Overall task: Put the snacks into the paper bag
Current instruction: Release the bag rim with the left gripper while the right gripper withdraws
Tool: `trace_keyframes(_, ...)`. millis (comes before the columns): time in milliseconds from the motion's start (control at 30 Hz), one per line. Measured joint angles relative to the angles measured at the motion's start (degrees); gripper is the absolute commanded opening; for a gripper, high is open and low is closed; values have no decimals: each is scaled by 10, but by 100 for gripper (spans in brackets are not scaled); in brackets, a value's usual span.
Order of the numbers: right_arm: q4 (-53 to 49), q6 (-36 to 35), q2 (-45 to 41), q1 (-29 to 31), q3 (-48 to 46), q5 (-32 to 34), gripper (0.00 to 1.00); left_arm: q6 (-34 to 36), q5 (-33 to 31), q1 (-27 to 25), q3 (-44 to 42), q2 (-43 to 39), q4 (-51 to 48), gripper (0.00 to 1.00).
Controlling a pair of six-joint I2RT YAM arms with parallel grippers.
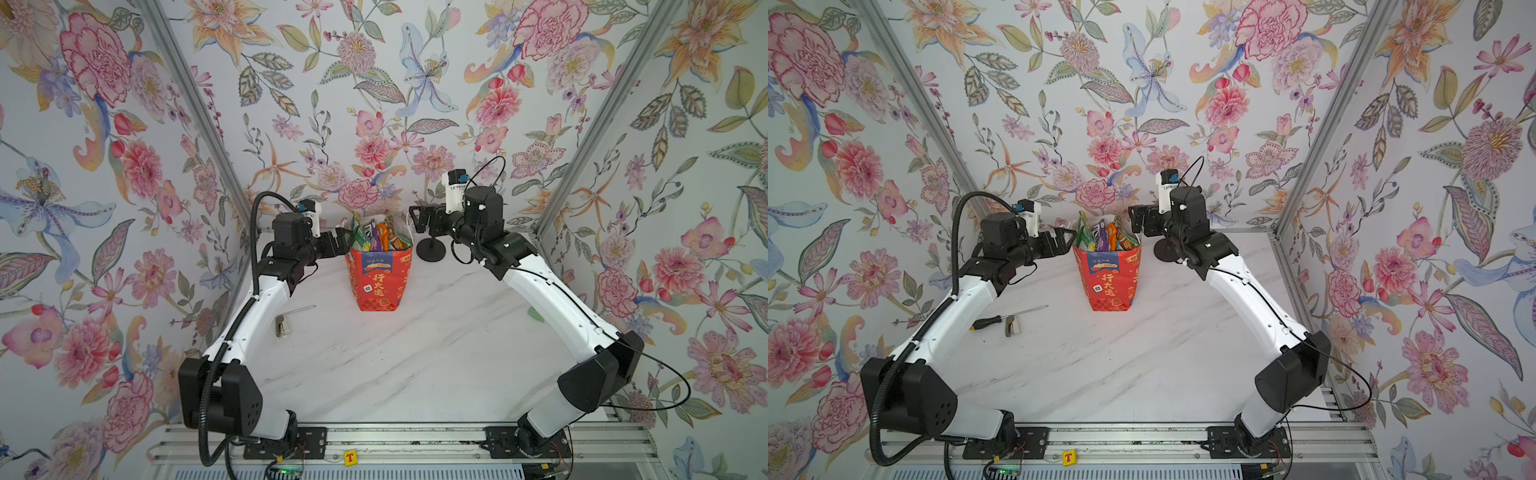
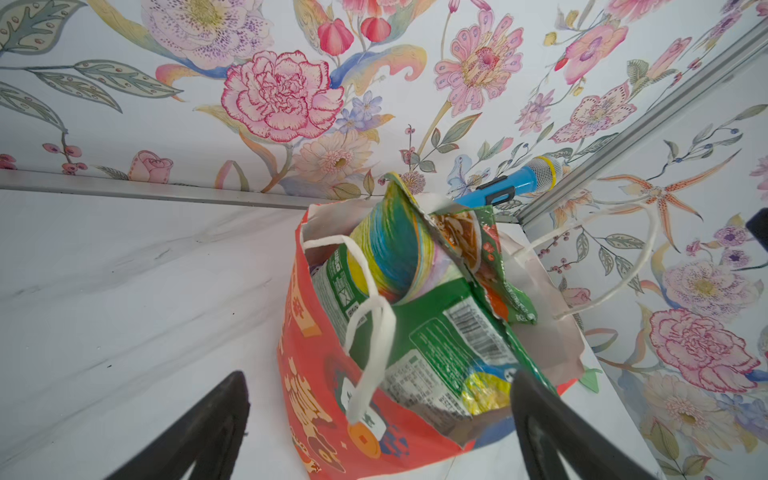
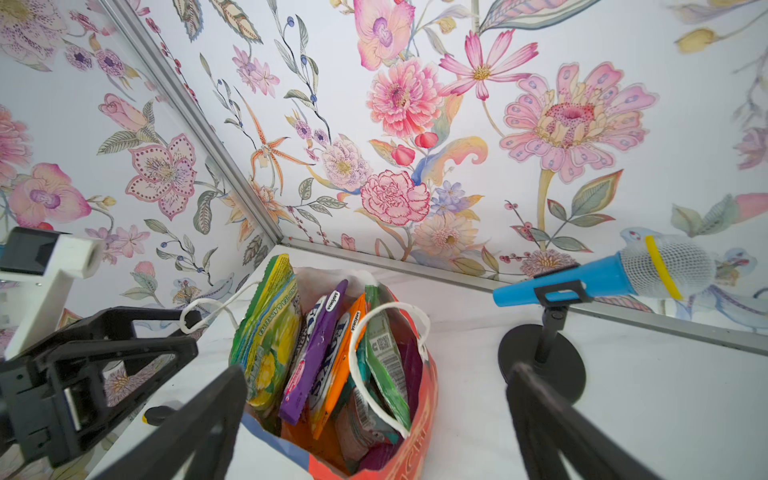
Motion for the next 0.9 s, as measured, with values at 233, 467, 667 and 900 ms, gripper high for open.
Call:
trace_keyframes(233,66,-5,-79,-30,-154,16,99,-6,32,21,-115,-88,129,99)
trace_keyframes(467,154,-42,-195,-67,-371,64,99,35,-27,22,-262,-259,261,99)
trace_keyframes(667,221,-73,-256,-117,-551,132,99,103,-237,22,-418,-387,356,99)
trace_keyframes(900,362,-130,-262,-169,-731,199,99,164,-416,22,-549,-315,433,99)
